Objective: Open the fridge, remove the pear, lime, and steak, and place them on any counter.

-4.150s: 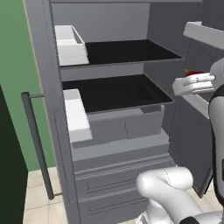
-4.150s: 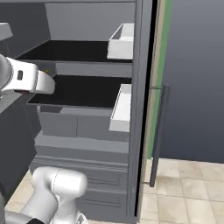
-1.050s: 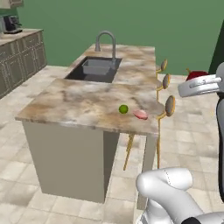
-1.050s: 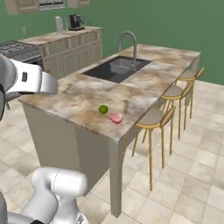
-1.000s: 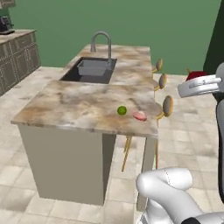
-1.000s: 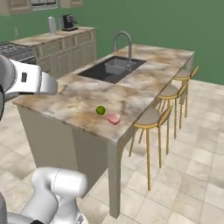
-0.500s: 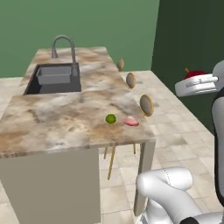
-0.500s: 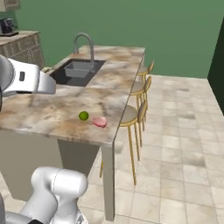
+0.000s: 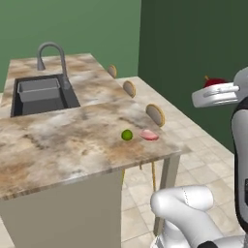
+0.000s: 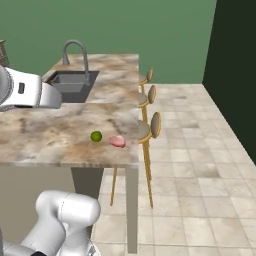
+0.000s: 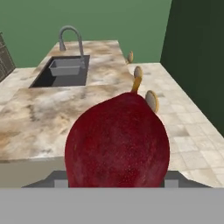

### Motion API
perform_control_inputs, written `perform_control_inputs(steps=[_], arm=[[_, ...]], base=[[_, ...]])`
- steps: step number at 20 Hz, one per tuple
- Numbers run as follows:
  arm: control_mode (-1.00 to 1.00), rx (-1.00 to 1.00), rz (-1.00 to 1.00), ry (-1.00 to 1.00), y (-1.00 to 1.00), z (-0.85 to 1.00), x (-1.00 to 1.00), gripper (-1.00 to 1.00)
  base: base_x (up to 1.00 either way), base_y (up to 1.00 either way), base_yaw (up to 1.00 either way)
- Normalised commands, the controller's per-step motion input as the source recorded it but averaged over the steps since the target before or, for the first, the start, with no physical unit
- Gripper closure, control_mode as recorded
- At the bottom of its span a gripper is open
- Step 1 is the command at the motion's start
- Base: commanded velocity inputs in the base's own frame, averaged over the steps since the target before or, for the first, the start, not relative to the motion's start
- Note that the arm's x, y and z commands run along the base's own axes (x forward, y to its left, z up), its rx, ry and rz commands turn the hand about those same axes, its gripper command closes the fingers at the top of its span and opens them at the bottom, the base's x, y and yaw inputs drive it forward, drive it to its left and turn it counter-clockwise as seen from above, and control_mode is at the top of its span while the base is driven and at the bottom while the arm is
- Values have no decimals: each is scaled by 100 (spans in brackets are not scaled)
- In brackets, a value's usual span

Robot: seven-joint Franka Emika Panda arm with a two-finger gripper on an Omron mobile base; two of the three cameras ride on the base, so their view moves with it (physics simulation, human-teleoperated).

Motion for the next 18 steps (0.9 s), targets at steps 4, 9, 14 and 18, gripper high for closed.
perform_control_inputs(steps=[4,9,14,18], arm=[[100,0,0,0,0,0,0,100],[100,0,0,0,0,0,0,100],[-100,0,0,4,1,-5,7,100],[-100,0,15,44,19,-27,68,100]], base=[[41,11,0],[13,0,0],[0,0,0],[0,0,0]])
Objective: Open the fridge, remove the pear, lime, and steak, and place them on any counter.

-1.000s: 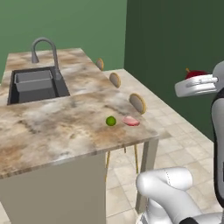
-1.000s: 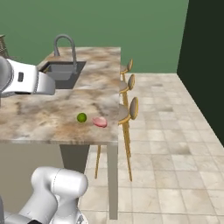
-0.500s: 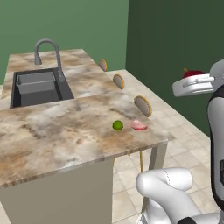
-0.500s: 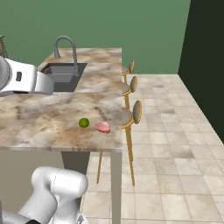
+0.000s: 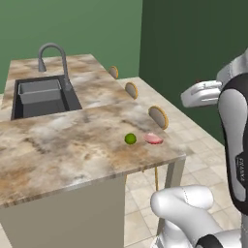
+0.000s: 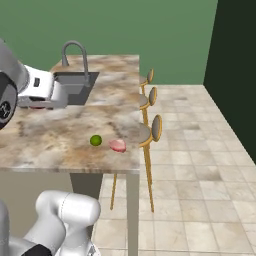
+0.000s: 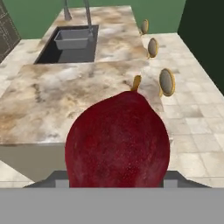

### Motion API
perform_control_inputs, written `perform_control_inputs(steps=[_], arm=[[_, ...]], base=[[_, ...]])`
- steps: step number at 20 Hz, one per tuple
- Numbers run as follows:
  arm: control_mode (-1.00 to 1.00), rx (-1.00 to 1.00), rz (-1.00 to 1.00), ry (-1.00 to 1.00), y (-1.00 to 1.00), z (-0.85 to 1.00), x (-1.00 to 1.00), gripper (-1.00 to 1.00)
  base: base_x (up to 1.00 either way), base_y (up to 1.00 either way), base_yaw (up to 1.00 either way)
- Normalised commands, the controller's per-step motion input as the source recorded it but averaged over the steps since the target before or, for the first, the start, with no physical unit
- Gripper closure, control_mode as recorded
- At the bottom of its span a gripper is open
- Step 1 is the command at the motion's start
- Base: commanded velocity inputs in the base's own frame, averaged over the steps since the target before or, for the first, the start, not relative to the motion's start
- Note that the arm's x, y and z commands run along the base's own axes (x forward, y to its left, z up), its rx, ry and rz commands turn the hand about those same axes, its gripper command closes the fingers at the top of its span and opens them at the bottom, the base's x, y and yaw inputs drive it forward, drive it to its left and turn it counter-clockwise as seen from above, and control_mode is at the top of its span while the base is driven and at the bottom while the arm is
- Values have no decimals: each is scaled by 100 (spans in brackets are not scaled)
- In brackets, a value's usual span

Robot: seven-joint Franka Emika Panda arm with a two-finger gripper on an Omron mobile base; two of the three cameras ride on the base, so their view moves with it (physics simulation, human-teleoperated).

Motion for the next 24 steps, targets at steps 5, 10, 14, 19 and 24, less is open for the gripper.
perform_control_inputs(steps=[5,10,14,19,24], arm=[[-100,-1,20,36,27,-31,71,100],[-100,-3,15,11,45,-72,53,100],[-100,-13,5,5,70,-100,73,100],[-100,-6,0,9,38,-91,93,100],[-100,0,0,5,0,-68,93,100]], base=[[0,0,0],[0,0,0],[0,0,0],[0,0,0],[0,0,0]])
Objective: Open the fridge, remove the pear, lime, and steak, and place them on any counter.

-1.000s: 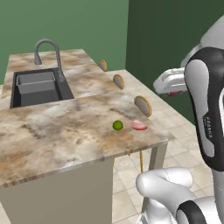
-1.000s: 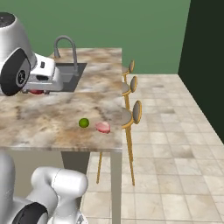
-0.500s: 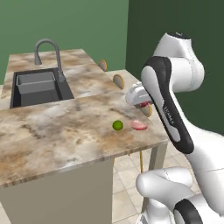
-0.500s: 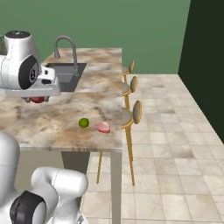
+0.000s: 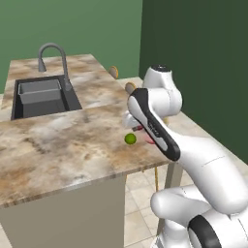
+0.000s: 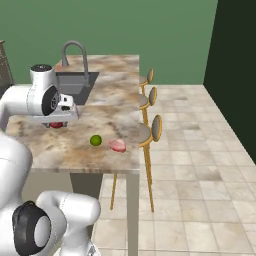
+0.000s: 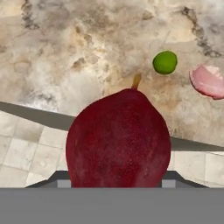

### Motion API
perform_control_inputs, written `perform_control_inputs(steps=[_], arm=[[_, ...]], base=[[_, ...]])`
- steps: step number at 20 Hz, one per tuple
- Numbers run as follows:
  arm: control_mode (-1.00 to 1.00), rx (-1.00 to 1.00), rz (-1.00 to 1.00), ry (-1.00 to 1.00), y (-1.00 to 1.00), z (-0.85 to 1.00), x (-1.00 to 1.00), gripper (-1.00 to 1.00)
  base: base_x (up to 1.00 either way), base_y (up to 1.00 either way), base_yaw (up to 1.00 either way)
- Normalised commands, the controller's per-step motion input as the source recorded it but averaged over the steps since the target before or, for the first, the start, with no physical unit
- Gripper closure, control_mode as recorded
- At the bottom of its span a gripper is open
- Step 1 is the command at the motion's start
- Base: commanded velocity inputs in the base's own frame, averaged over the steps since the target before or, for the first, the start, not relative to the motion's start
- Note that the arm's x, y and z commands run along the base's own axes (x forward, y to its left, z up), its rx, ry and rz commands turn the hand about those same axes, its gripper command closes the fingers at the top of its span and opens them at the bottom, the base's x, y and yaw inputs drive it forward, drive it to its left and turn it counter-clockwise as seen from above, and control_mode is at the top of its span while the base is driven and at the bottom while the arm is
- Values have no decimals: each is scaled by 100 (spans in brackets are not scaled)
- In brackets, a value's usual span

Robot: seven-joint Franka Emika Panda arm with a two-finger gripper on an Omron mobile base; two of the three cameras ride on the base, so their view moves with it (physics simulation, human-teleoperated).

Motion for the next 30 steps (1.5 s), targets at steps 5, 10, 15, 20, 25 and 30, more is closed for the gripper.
perform_control_inputs(steps=[5,10,15,20,25,30], arm=[[-100,0,0,3,7,-73,85,100],[-100,-1,0,4,14,-69,68,100],[-100,0,0,8,5,-59,50,100],[-100,0,0,8,10,-60,31,100],[-100,0,0,8,6,-54,32,100],[-100,0,0,7,4,-44,34,100]], base=[[0,0,0],[0,0,0],[0,0,0],[0,0,0],[0,0,0],[0,0,0]])
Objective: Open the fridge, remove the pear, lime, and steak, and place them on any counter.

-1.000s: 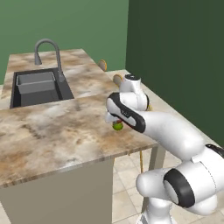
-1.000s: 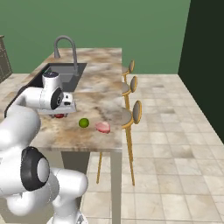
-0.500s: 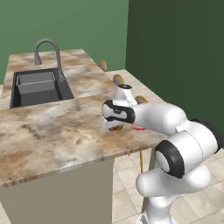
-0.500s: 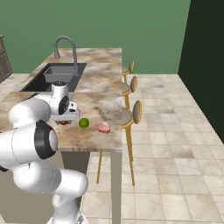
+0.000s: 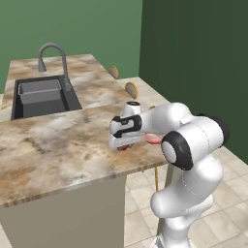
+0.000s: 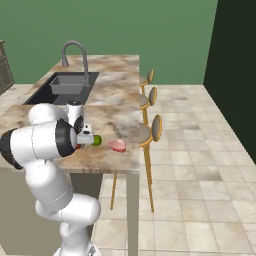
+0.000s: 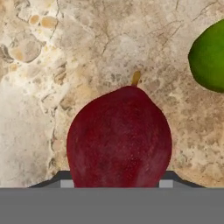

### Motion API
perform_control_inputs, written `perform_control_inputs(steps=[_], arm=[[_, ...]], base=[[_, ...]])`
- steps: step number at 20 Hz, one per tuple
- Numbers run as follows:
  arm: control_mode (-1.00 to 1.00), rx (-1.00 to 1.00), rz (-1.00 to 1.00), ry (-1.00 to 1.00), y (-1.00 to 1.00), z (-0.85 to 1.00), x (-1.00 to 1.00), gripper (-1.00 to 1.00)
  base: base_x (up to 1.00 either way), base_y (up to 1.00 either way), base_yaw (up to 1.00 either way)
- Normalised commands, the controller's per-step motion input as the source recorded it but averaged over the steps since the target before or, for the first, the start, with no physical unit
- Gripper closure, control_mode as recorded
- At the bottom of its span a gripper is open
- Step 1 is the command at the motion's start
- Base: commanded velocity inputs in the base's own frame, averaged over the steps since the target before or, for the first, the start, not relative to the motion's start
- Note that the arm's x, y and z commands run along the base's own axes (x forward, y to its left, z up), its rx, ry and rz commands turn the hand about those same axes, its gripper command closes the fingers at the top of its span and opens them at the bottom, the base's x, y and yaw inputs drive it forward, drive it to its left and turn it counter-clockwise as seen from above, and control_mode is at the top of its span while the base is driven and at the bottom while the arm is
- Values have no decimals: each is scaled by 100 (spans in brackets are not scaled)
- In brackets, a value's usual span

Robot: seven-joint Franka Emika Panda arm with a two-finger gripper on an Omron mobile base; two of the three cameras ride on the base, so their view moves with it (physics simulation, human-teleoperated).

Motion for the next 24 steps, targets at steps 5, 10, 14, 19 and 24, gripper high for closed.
perform_control_inputs(steps=[5,10,14,19,24], arm=[[-100,0,0,1,6,-31,30,100],[-100,-1,0,0,3,-22,25,-100],[-100,-1,0,1,3,-24,0,-100],[-100,-3,0,1,0,-13,0,-100],[-100,-12,0,0,0,-3,0,-100]], base=[[0,0,0],[0,0,0],[0,0,0],[0,0,0],[0,0,0]])
